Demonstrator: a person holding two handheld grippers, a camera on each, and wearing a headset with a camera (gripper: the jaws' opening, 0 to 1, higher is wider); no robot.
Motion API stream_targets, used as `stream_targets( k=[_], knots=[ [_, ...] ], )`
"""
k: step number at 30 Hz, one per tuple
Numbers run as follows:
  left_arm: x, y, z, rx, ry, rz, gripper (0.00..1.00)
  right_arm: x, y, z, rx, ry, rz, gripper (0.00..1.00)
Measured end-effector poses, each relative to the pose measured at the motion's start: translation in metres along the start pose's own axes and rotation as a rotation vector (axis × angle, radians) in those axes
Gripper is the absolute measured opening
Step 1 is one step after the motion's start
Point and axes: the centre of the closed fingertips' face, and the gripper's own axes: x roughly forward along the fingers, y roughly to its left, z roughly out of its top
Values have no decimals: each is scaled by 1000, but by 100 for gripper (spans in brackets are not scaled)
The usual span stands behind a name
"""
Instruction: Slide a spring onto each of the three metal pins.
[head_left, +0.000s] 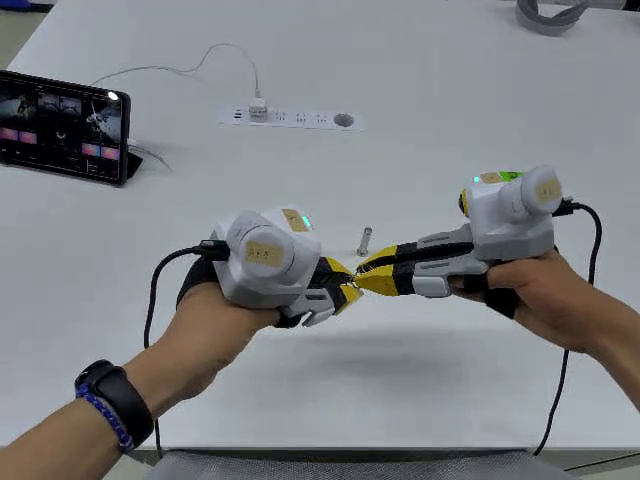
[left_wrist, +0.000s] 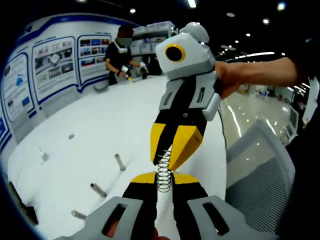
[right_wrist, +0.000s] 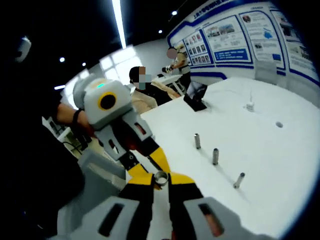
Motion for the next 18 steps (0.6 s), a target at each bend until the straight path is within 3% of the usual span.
stream_targets(
  k=[13, 18],
  knots=[
    [0, -5, 6, 40, -2, -32, 10, -2, 3, -5, -243, 235, 72, 12],
    [0, -7, 4, 59, 8, -38, 10, 3, 5, -8, -264, 249, 91, 12]
  ],
)
